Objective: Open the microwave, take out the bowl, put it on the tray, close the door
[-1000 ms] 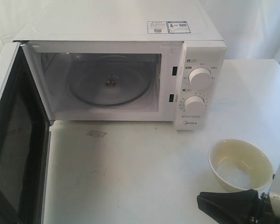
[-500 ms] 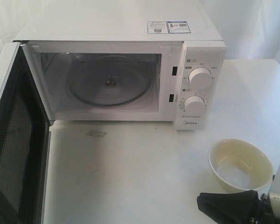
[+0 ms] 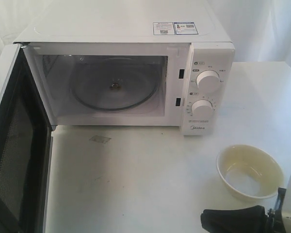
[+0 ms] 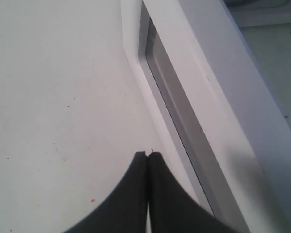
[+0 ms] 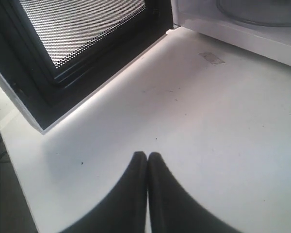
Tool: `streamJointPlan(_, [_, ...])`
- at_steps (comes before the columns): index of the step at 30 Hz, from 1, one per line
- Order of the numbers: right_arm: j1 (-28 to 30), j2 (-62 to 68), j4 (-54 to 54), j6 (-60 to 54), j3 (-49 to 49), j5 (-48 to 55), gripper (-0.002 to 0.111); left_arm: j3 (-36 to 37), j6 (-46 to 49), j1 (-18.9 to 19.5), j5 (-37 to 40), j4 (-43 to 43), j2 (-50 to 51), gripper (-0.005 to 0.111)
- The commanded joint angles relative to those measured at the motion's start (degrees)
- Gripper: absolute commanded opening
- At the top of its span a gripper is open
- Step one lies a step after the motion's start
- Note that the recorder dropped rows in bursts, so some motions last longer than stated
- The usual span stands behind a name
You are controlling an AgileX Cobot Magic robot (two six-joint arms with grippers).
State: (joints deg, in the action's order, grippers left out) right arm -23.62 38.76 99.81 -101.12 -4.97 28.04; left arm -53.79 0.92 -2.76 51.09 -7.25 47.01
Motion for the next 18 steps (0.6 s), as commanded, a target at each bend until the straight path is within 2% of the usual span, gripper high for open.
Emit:
streamJointPlan(1, [0.07, -0.32, 0.14, -1.05, 0.21, 1.65, 0.000, 0.46, 1.76, 0.05, 0.81, -1.50, 2.11, 0.000])
streamJointPlan(5, [0.07, -0.32, 0.14, -1.17, 0.21, 1.65, 0.000, 3.06, 11.73, 0.05, -1.87, -10.03, 5.94, 0.000])
streamJointPlan(11, [0.07, -0.32, 0.14, -1.57, 0.21, 1.65, 0.000, 3.14, 22.23, 0.05, -1.82, -21.72, 10.43, 0.000])
streamJointPlan(18, [0.07, -0.32, 0.14, -2.50, 0.21, 1.65, 0.000, 3.14, 28.34, -3.14, -4.82, -29.38, 14.45, 0.000])
